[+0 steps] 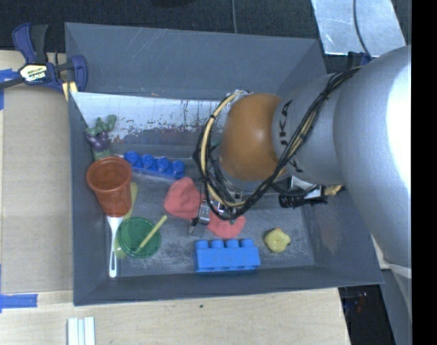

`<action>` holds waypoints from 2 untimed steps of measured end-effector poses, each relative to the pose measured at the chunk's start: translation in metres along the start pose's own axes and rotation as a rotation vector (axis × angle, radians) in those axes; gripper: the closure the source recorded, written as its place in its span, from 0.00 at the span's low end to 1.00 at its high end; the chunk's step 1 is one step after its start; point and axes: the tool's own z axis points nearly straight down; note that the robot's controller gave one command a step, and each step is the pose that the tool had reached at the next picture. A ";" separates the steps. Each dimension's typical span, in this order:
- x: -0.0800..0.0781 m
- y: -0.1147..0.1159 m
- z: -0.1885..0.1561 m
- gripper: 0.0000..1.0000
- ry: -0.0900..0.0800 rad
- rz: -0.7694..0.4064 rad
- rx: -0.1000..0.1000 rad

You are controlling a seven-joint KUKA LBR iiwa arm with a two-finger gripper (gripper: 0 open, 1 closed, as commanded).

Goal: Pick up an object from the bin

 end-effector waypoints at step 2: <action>0.016 0.004 -0.001 1.00 -0.001 0.257 -0.002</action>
Offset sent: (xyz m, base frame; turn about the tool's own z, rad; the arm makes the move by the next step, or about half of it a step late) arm 0.0000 0.0000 0.0000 0.0000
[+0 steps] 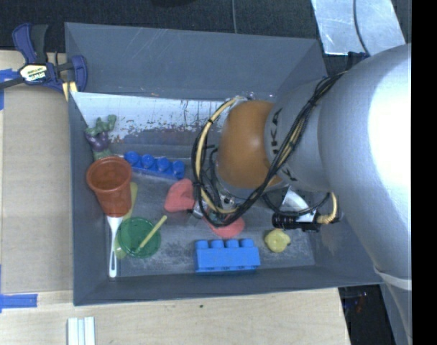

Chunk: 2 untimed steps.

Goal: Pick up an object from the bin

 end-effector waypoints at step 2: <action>0.000 -0.001 -0.072 1.00 0.005 -0.002 0.005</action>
Offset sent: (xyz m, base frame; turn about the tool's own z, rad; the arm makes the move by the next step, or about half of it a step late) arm -0.0038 -0.0008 0.0749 -0.0007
